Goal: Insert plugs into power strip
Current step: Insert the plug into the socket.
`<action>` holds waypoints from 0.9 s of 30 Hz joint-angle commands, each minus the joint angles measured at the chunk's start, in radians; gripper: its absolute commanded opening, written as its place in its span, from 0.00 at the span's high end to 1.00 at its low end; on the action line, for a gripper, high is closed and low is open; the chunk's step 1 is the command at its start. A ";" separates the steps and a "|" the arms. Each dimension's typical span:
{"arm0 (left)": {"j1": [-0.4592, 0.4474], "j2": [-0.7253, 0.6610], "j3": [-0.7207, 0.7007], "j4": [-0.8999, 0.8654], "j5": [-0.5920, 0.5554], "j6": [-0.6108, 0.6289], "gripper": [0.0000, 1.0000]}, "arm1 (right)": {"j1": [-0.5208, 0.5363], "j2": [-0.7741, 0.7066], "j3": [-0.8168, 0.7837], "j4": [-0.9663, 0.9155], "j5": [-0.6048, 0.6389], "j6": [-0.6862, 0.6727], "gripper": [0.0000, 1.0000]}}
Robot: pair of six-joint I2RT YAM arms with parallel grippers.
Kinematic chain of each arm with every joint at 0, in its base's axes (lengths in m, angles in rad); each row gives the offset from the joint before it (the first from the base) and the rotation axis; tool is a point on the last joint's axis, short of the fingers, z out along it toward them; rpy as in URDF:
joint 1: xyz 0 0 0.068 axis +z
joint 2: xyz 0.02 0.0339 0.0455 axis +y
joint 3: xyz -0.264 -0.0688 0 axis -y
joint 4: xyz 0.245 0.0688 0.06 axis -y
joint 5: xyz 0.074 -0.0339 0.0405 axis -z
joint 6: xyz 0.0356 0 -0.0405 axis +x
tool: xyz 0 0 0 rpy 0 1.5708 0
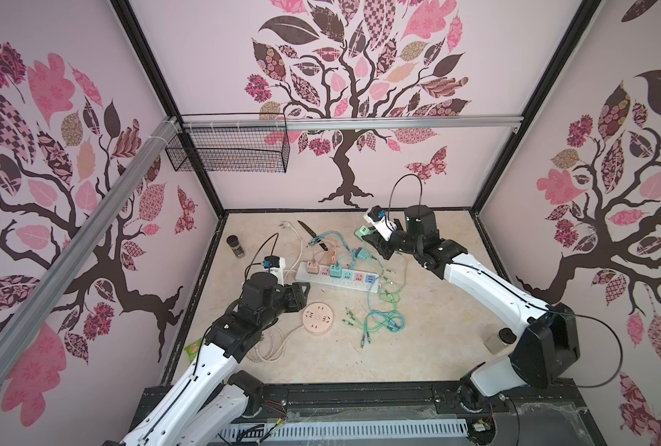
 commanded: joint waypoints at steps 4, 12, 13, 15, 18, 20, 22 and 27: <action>0.032 0.060 0.027 0.026 -0.023 0.008 0.40 | -0.006 0.076 0.036 0.016 0.038 -0.070 0.94; 0.273 0.141 -0.035 0.176 0.187 -0.073 0.40 | -0.006 0.112 -0.036 0.049 0.015 -0.121 0.94; 0.299 0.149 -0.044 0.195 0.206 -0.083 0.40 | -0.005 0.117 -0.039 0.049 0.015 -0.124 0.94; 0.344 0.173 -0.049 0.215 0.232 -0.092 0.40 | -0.006 0.131 -0.047 0.045 0.017 -0.137 0.94; 0.368 0.213 -0.042 0.219 0.251 -0.079 0.40 | -0.006 0.156 -0.057 0.027 0.028 -0.161 0.94; 0.369 0.236 -0.035 0.224 0.252 -0.066 0.40 | -0.006 0.168 -0.065 0.017 0.037 -0.176 0.93; 0.369 0.261 -0.028 0.234 0.259 -0.054 0.40 | -0.006 0.175 -0.076 0.011 0.044 -0.189 0.93; 0.368 0.334 -0.008 0.246 0.261 -0.021 0.40 | -0.006 0.188 -0.095 -0.002 0.031 -0.204 0.92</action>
